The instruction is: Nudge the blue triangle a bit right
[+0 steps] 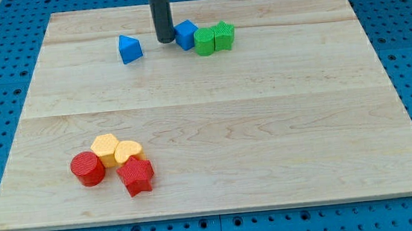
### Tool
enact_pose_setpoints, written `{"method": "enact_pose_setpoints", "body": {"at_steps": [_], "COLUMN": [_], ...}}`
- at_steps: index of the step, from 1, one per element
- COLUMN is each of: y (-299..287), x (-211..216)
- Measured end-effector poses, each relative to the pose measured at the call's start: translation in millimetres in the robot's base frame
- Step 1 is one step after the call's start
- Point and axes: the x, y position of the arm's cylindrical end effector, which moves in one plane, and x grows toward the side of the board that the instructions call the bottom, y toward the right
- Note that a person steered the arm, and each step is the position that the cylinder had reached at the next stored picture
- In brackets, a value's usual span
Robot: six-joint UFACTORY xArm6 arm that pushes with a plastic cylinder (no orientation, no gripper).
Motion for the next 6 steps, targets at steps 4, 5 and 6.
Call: {"method": "enact_pose_setpoints", "body": {"at_steps": [4, 5, 6], "y": [-109, -175, -160], "x": [67, 55, 45]}}
